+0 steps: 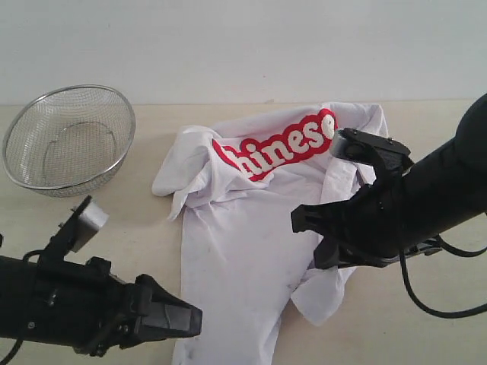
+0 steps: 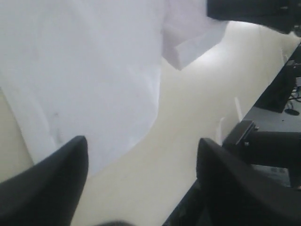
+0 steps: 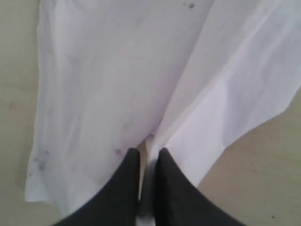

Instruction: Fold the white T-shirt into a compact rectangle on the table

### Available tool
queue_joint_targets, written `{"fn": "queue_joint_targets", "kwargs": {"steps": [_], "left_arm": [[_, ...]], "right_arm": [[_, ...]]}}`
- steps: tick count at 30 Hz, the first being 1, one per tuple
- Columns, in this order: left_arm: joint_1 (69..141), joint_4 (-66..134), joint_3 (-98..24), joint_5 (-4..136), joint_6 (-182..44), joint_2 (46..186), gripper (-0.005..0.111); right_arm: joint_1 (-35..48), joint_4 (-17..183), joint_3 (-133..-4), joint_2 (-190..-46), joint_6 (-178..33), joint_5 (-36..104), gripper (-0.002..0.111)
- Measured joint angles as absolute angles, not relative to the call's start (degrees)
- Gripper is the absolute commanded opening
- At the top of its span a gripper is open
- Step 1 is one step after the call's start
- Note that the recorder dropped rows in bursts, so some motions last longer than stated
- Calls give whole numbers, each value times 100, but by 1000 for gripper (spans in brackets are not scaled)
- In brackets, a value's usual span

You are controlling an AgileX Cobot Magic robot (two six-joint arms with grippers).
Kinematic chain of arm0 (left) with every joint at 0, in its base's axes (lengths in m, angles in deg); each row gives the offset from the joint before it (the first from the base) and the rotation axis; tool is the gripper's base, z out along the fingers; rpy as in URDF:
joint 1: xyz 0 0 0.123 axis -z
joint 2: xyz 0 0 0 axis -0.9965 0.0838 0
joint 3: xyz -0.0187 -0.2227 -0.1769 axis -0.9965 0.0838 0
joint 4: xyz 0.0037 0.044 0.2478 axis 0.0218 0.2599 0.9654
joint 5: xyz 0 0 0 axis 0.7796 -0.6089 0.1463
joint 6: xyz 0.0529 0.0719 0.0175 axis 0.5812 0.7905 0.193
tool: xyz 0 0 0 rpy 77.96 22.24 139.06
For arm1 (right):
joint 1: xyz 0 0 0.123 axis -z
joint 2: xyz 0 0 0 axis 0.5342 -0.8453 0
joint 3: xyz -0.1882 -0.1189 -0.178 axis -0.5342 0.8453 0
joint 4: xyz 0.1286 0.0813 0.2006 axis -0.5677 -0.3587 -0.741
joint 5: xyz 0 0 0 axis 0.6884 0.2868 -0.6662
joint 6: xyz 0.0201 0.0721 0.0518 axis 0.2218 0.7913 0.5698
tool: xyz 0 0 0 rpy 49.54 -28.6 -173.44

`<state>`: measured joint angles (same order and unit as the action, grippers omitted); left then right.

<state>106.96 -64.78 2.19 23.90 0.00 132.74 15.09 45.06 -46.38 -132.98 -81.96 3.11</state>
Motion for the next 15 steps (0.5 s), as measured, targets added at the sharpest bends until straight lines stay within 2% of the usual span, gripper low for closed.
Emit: {"fn": "queue_joint_targets", "kwargs": {"steps": [7,15], "left_arm": [[10707,-6500,-185,2417,196,14055,21],[10722,-6527,-641,2417,316,14656,19]], "right_arm": [[1509,4779,-4638,-13225,-8302,-232,0],[1509,5590,-4996,-12601,-7954,-1136,0]]}}
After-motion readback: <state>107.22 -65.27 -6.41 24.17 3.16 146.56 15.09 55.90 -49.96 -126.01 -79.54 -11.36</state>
